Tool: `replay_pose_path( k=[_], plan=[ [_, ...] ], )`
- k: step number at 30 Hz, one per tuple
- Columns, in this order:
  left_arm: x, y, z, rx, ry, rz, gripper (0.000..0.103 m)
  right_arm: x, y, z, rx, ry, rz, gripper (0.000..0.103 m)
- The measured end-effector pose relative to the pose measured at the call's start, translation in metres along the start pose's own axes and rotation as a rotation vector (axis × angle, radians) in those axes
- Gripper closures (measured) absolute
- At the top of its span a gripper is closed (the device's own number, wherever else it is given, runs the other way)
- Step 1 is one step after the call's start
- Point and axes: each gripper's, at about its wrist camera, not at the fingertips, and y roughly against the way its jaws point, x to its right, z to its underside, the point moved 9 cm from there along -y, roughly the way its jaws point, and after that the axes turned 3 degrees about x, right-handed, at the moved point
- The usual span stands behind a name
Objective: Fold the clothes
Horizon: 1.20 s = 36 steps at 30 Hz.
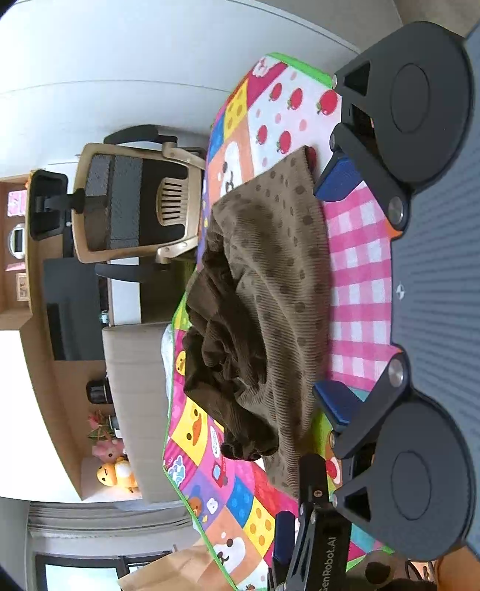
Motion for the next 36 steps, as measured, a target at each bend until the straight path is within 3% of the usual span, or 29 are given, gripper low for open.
replay_pose_path(
  k=[8, 24, 36],
  plan=[
    [-0.003, -0.003, 0.001, -0.007, 0.017, -0.007, 0.0, 0.002, -0.008, 0.006, -0.043, -0.044, -0.023, 0.0],
    [-0.006, -0.003, 0.006, -0.01, 0.013, -0.002, 0.0, 0.0, -0.005, 0.003, -0.002, 0.0, -0.008, 0.0],
    [-0.008, -0.003, 0.008, -0.021, 0.022, 0.001, 0.0, 0.003, -0.01, 0.007, -0.027, -0.02, -0.018, 0.0]
  ],
)
